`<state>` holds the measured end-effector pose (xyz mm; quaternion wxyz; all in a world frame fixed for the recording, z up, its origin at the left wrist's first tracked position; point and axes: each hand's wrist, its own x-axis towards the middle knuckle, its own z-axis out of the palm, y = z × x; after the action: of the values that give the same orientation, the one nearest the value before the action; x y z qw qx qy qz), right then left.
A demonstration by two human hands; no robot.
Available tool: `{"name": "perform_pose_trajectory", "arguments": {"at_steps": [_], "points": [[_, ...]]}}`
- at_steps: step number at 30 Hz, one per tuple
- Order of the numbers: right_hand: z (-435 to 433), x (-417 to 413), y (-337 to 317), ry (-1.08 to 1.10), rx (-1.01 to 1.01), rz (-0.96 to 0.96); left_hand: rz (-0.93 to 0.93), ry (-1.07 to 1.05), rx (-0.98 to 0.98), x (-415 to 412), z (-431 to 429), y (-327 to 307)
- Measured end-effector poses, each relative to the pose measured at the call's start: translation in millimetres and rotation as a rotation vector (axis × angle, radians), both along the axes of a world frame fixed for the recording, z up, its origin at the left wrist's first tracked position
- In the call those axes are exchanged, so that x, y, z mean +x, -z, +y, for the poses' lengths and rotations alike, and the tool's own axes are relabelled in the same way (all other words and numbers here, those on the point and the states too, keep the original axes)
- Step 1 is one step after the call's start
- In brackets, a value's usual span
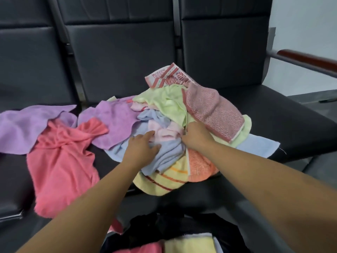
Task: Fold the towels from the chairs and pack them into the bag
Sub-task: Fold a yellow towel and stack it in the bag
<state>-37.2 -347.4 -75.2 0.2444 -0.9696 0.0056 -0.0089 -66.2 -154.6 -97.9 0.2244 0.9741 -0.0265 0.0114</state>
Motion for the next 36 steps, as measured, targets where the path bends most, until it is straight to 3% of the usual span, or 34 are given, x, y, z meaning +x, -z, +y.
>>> {"name": "perform_pose_trajectory", "arguments": {"at_steps": [5, 10, 16, 19, 22, 25, 29, 34, 36], "points": [[-12.1, 4.2, 7.4, 0.045, -0.092, -0.099, -0.025, -0.014, -0.05, 7.7, 7.9, 8.0], [-29.6, -5.2, 7.6, 0.052, -0.247, -0.032, -0.035, -0.081, -0.095, -1.9, 3.8, -8.7], [-25.4, -39.0, -51.8, -0.089, 0.072, -0.208, -0.086, -0.08, -0.284, -23.9, 4.7, -36.7], [-6.4, -66.2, -111.0, -0.285, 0.242, -0.224, -0.203, 0.142, -0.532, -36.8, -1.5, -67.8], [0.1, -95.2, -166.4, -0.384, 0.508, -0.204, -0.164, 0.364, -0.741, -50.4, -9.4, -115.1], [-6.6, -119.4, -202.9, -0.454, 0.788, -0.079, -0.061, 0.466, -0.782, -66.5, -12.2, -158.0], [-15.1, -144.9, -229.4, -0.398, 1.018, 0.017, -0.028, 0.376, -0.676, -93.3, -11.1, -198.8], [-49.5, -171.6, -237.6, -0.415, 0.584, 0.119, 0.037, 0.319, -0.836, -130.5, 1.4, -242.6], [-59.8, -178.5, -243.1, -0.354, 0.579, 0.116, 0.061, 0.336, -1.0, -144.4, 6.3, -261.1]]}}
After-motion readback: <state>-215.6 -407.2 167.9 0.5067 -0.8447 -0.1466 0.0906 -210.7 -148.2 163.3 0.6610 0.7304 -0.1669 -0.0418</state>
